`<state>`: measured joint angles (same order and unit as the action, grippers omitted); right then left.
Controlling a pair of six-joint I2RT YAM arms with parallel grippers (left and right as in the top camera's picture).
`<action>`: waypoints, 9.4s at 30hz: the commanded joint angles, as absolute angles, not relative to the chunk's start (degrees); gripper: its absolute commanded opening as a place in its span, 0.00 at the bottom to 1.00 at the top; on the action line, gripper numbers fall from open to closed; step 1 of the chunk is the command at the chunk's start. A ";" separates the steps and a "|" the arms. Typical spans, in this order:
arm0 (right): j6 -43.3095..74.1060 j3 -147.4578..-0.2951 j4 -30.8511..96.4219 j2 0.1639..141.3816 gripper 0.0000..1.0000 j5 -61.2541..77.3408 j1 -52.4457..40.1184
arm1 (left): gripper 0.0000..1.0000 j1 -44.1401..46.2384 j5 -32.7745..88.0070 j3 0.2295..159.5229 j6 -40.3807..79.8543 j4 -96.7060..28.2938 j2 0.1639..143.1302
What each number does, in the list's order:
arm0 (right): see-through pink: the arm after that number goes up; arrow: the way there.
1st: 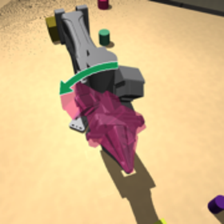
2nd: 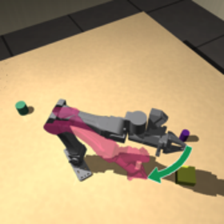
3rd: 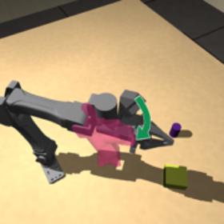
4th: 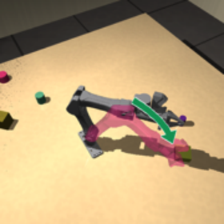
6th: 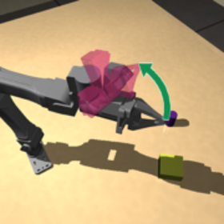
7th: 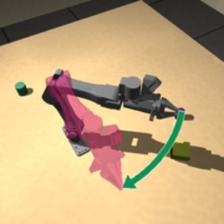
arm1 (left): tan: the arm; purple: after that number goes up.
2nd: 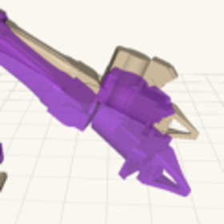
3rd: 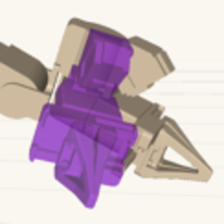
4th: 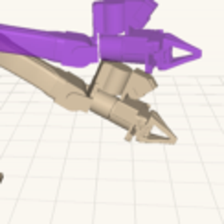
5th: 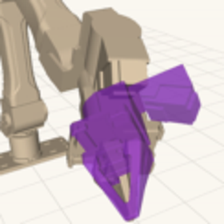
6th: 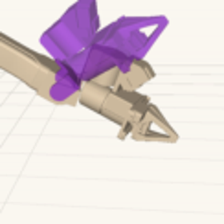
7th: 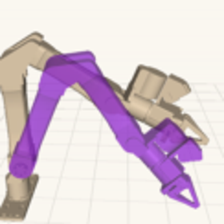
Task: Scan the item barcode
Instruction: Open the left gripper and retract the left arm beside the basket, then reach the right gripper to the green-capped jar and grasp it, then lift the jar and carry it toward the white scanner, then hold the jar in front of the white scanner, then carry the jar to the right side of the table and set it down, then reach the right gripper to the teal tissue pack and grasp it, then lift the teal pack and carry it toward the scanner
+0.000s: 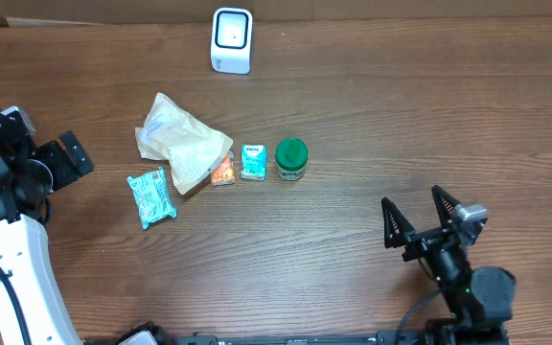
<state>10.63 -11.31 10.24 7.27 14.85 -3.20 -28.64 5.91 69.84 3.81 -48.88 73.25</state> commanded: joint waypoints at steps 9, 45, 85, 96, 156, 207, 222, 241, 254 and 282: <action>10.37 -54.22 40.42 37.26 1.00 20.73 -3.57 | 1.00 -28.82 6.94 70.52 2.31 -48.86 73.49; -0.38 -99.33 54.13 119.44 0.98 1.13 -32.64 | 1.00 -28.82 6.94 70.52 2.31 -48.86 73.49; -21.63 -111.74 83.53 111.22 0.44 77.12 -4.58 | 1.00 -28.82 6.94 70.52 2.31 -49.04 73.52; -25.63 -111.74 86.37 111.20 0.42 70.76 -4.95 | 1.00 -28.82 6.94 70.52 2.31 -49.04 73.49; -63.75 -127.04 -1.87 142.21 0.37 4.71 -28.23 | 1.00 -28.82 6.94 70.52 2.31 -49.06 73.49; -3.20 -93.03 69.23 115.77 1.00 4.60 7.35 | 1.00 -28.82 6.94 70.52 2.31 -49.06 73.49; -2.79 -121.14 85.12 115.52 1.00 34.59 3.25 | 1.00 -28.82 6.94 70.52 2.31 -49.06 73.52; 27.57 -95.83 40.80 121.60 0.49 30.98 -29.78 | 1.00 -28.82 6.94 70.52 2.31 -49.04 73.49; 37.95 -95.83 37.85 129.05 0.26 26.59 -35.31 | 0.99 -28.82 6.94 70.52 2.31 -49.04 73.49; 31.77 -108.44 76.12 129.25 0.37 1.87 -18.26 | 1.00 -28.82 6.94 70.52 2.31 -49.04 73.49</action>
<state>20.58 -109.32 75.09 129.21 7.86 -18.74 -28.64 6.48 69.84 3.81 -49.23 73.58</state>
